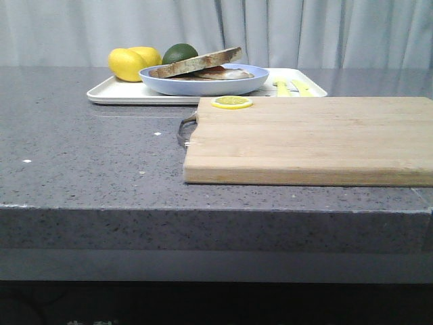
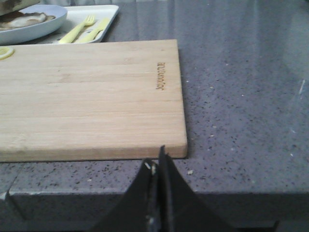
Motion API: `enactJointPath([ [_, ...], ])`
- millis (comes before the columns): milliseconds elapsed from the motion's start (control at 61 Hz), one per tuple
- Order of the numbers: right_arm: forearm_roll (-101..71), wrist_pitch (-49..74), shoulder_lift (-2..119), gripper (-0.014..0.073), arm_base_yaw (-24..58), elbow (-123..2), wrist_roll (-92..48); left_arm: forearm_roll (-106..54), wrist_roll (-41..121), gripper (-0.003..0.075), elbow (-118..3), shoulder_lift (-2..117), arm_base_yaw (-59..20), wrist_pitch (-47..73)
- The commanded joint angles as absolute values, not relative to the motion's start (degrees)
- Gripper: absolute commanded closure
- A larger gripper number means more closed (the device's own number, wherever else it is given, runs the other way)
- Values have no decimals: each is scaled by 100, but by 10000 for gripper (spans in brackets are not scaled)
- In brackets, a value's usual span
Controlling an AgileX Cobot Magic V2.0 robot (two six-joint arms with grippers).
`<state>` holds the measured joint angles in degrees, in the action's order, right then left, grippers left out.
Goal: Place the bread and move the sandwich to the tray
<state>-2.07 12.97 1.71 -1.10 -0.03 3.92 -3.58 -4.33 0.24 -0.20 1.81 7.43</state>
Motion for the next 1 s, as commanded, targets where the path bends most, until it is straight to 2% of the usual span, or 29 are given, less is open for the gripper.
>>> enactJointPath([
  [0, -315, 635, -92, 654, -201, 72, 364, -406, -412, 741, 21, -151, 189, 247],
  [984, -344, 696, -157, 654, -195, 141, 364, -406, -412, 741, 21, -140, 189, 257],
])
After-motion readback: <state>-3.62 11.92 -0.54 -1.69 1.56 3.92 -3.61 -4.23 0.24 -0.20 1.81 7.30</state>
